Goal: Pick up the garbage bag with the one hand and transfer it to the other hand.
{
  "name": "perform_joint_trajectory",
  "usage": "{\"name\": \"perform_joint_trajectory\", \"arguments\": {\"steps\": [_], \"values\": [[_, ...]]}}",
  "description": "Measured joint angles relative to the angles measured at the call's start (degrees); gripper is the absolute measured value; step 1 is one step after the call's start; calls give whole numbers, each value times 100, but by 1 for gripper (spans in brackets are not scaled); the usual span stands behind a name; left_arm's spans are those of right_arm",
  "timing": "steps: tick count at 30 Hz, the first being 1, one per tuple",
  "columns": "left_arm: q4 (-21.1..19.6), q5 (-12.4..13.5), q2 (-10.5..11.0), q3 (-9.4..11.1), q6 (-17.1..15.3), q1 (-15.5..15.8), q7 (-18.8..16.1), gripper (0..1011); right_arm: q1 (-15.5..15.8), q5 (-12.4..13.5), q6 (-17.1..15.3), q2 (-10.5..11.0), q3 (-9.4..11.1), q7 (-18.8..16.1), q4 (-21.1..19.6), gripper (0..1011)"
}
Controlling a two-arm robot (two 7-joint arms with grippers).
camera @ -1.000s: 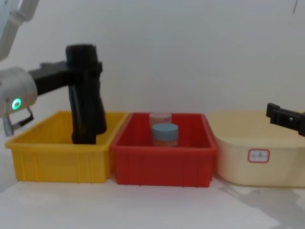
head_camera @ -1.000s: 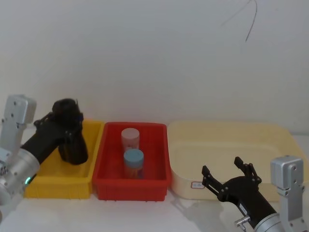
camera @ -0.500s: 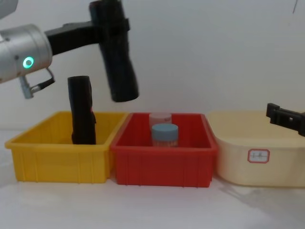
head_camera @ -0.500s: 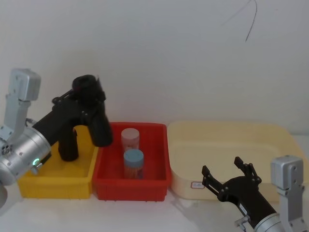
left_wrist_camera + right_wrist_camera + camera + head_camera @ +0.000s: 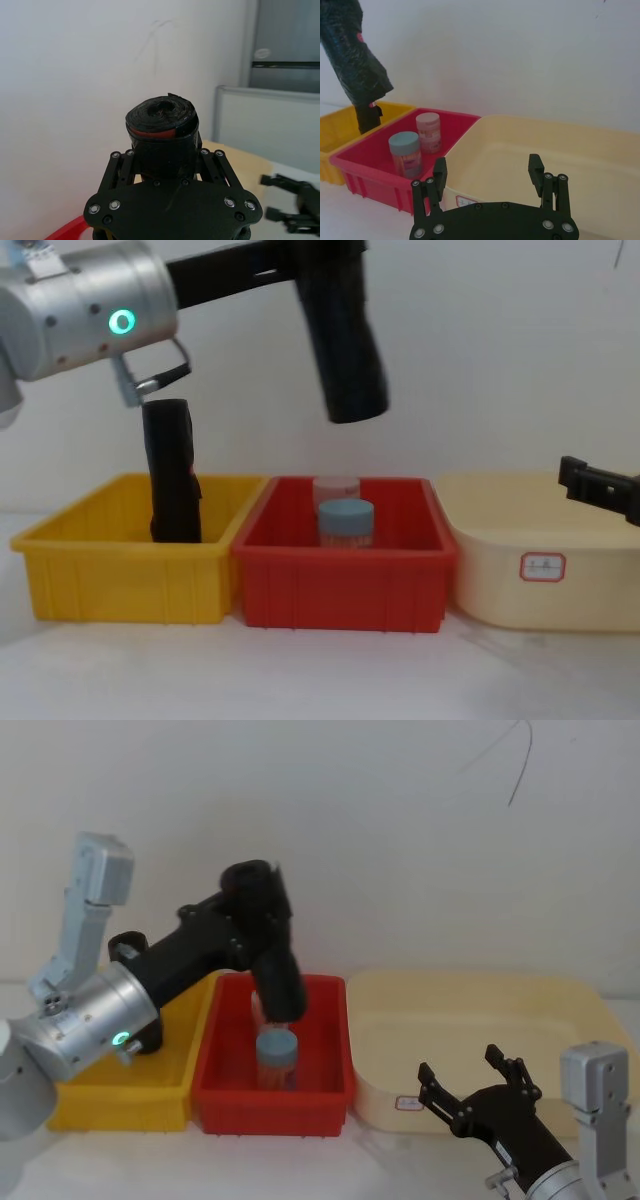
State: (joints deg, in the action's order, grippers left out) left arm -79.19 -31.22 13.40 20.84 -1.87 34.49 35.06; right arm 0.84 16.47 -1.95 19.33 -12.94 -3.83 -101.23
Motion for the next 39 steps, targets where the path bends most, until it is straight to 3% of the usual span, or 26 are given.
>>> {"name": "perform_joint_trajectory", "arguments": {"steps": [19,39], "values": [[547,-472,-578,650,-323,577,900,506,0,0,0,0,0,0,0,1001],[827,-575,-774,937,-305,818,1098,506,0,0,0,0,0,0,0,1001]]}}
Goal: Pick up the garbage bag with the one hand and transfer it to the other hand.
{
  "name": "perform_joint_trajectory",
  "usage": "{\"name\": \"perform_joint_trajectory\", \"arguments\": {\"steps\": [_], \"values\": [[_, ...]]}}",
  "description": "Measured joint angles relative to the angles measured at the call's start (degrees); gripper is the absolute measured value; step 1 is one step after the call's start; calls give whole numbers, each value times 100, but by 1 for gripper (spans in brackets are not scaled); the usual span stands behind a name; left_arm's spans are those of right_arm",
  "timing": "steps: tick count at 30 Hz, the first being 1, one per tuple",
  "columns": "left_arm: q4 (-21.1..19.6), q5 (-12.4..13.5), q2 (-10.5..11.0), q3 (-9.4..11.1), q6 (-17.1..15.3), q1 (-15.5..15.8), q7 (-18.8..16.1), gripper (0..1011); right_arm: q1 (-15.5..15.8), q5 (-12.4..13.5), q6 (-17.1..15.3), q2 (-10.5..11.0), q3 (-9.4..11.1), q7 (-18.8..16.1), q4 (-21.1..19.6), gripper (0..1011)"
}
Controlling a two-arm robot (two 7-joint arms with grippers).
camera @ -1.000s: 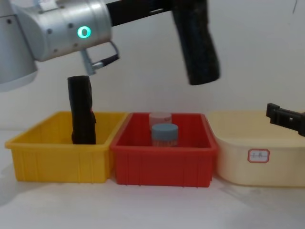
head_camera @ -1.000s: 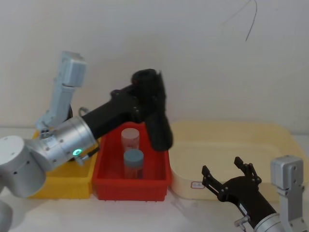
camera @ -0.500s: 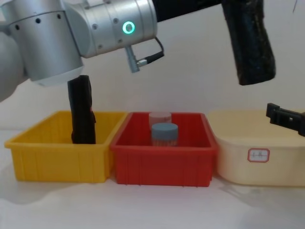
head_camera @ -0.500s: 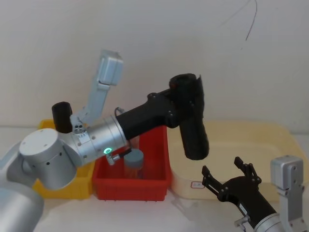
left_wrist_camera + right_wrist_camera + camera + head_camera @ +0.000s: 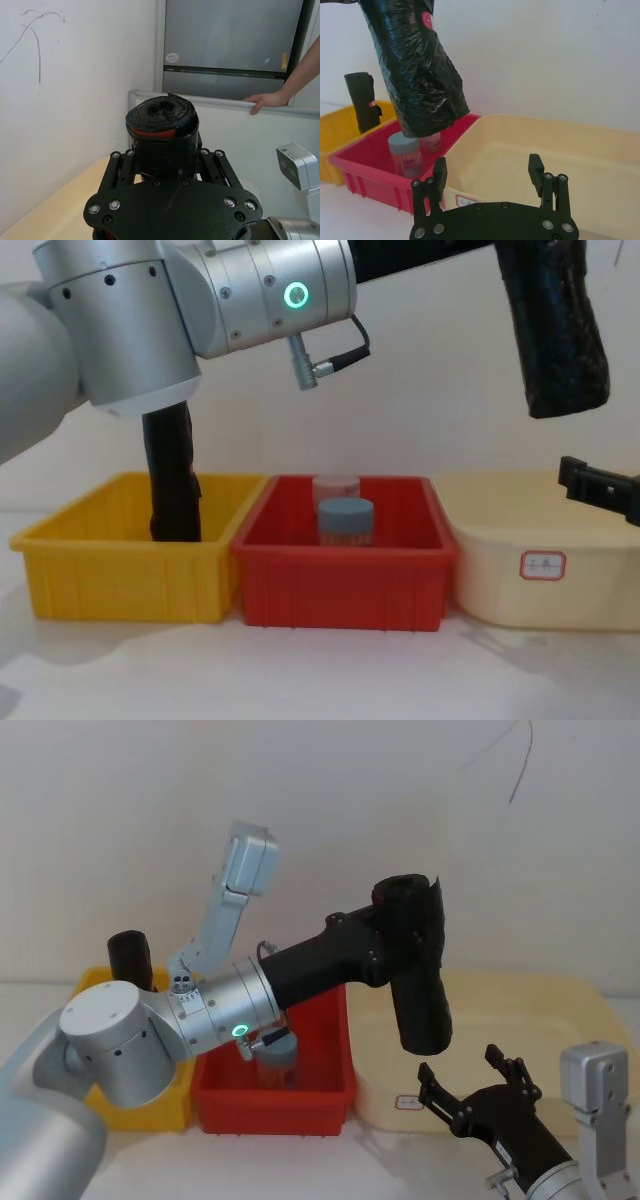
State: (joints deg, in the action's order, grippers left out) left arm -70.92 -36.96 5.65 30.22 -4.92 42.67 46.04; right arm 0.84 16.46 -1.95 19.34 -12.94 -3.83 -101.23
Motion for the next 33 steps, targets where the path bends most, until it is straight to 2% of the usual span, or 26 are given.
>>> {"name": "perform_joint_trajectory", "arguments": {"steps": [11,17,23,33], "values": [[29,-37,-5,47,23,40,25,506,0,-7,-19,8,2,-2,-21,1001],[37,-47,-8,60,30,49,33,506,-17,-80,-206,116,3,-46,-177,1001],[42,-53,-10,70,35,56,37,506,-77,-192,-640,340,-12,-182,-489,1001],[48,-59,-10,76,39,61,43,506,-194,-230,-1248,674,-80,-559,-921,1001]]}}
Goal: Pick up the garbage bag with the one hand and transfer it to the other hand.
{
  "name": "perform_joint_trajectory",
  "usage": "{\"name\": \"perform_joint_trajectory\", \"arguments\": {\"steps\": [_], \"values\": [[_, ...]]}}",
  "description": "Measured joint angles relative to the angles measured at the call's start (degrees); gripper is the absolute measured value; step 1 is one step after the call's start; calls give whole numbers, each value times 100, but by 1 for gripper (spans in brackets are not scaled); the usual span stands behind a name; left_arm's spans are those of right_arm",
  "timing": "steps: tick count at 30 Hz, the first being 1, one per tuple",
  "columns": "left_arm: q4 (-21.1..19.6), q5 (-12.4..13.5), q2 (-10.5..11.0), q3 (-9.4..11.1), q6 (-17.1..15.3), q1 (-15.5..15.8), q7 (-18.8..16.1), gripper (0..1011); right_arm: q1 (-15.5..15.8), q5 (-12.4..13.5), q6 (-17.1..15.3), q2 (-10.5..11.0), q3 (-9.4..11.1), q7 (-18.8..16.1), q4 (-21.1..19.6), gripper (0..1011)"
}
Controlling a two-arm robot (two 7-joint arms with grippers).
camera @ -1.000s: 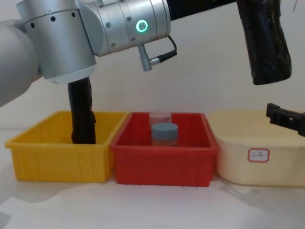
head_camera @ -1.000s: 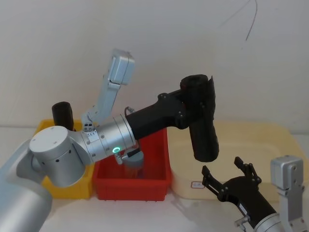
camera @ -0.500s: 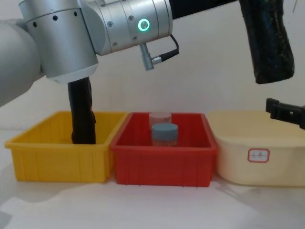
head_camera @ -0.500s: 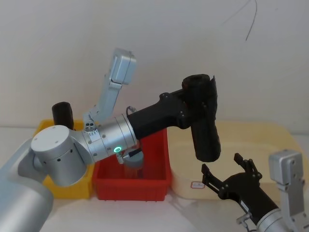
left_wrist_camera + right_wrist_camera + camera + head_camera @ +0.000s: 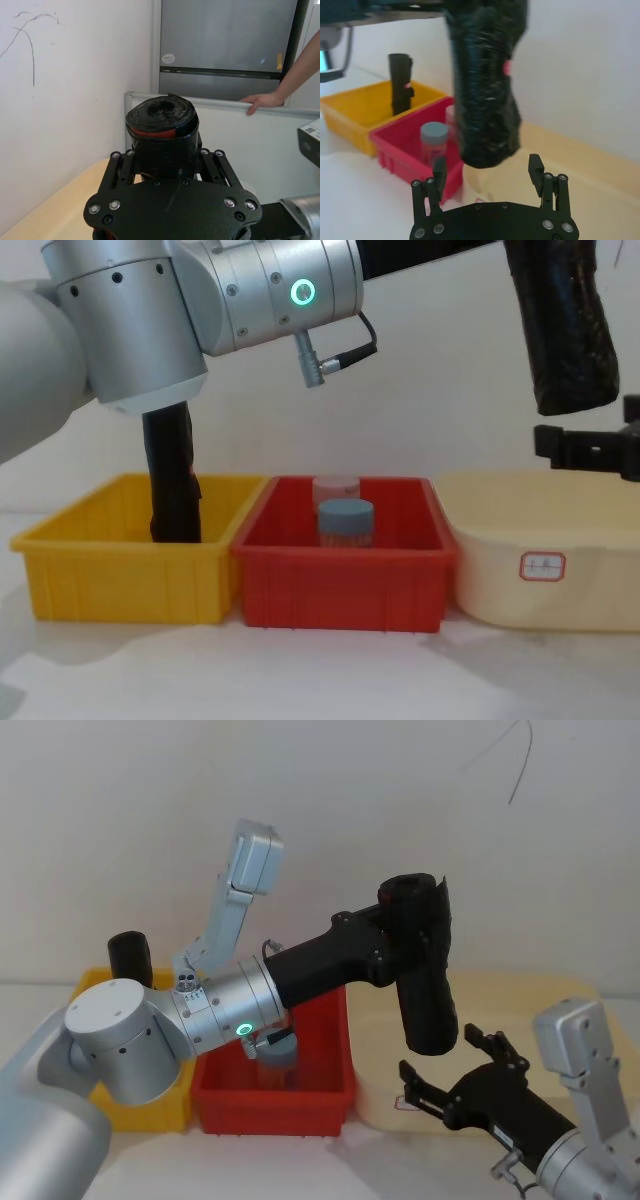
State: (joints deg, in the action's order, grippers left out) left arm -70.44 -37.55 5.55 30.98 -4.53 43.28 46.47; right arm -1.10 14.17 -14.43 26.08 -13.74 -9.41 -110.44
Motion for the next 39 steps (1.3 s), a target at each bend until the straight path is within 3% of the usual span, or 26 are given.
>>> {"name": "perform_joint_trajectory", "arguments": {"steps": [9,18,29,39], "values": [[0,-3,0,5,0,4,1,506,-40,38,-522,271,-85,-401,-381,1001],[1,-3,0,5,0,5,0,506,-9,40,-743,401,-59,-553,-589,1001],[0,-2,0,5,0,5,-1,506,99,27,-876,482,64,-629,-689,1001],[0,-2,0,5,0,5,-1,506,286,10,-981,531,316,-582,-761,1001]]}}
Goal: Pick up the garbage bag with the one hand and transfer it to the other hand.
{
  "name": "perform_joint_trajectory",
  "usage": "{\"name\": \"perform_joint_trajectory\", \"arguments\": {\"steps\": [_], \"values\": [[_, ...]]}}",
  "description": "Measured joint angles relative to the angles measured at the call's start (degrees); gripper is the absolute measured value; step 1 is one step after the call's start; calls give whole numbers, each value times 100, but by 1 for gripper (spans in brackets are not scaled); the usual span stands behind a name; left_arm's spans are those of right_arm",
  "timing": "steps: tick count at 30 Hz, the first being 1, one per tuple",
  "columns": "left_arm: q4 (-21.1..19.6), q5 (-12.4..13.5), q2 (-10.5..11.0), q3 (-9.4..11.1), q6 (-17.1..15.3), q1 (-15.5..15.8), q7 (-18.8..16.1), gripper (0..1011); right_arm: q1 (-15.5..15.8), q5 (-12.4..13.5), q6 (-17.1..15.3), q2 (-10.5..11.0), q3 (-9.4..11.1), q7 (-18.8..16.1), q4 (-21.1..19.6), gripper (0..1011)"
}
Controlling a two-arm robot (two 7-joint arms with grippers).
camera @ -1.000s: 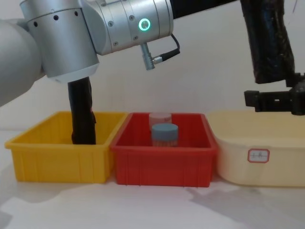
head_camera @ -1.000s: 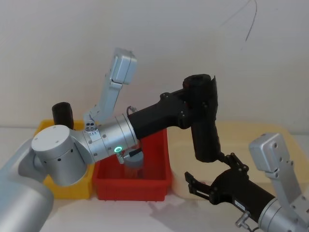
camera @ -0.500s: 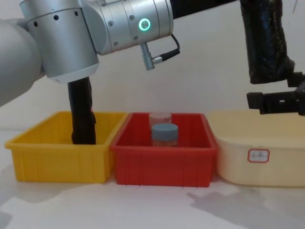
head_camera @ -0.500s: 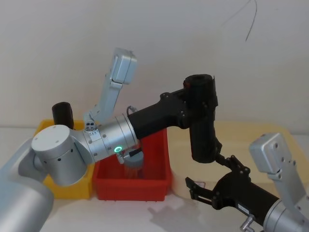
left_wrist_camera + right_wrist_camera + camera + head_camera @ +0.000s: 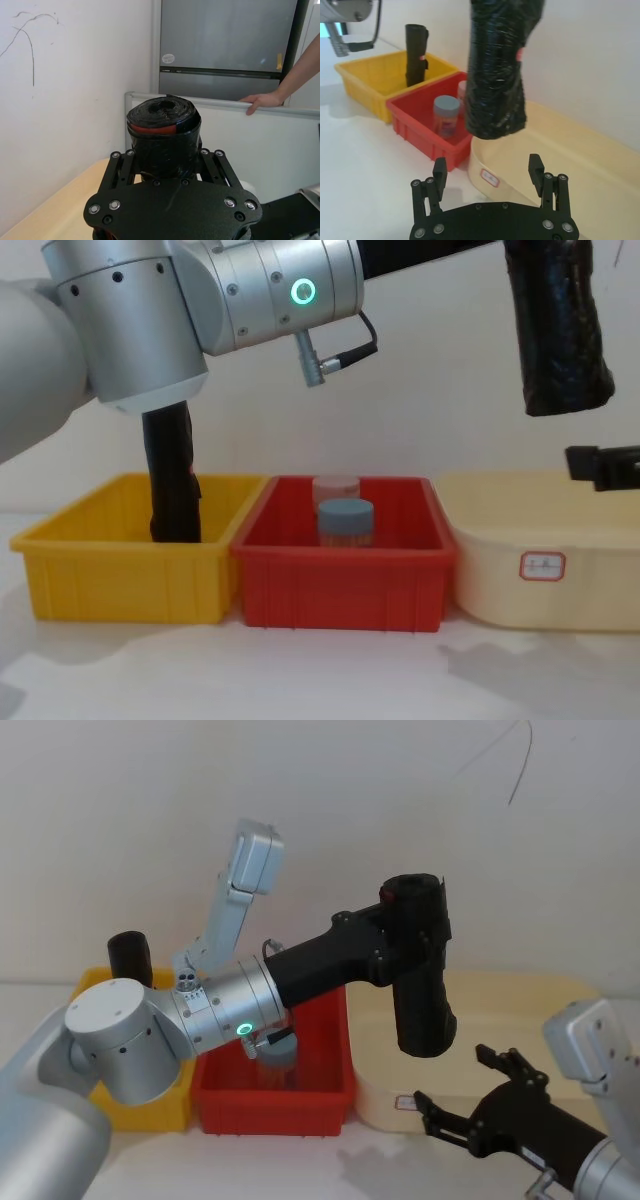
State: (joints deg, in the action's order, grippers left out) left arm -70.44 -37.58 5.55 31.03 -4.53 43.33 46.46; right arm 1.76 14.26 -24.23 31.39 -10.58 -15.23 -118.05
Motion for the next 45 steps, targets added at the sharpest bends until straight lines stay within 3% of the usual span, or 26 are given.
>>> {"name": "perform_joint_trajectory", "arguments": {"steps": [7,14,45], "values": [[0,0,0,0,0,0,0,506,87,-8,-44,37,216,36,-73,1001],[0,0,0,0,0,0,0,506,38,-25,-66,65,299,10,-112,1001],[0,1,0,0,0,0,0,506,-612,162,192,77,33,-510,30,1001]]}}
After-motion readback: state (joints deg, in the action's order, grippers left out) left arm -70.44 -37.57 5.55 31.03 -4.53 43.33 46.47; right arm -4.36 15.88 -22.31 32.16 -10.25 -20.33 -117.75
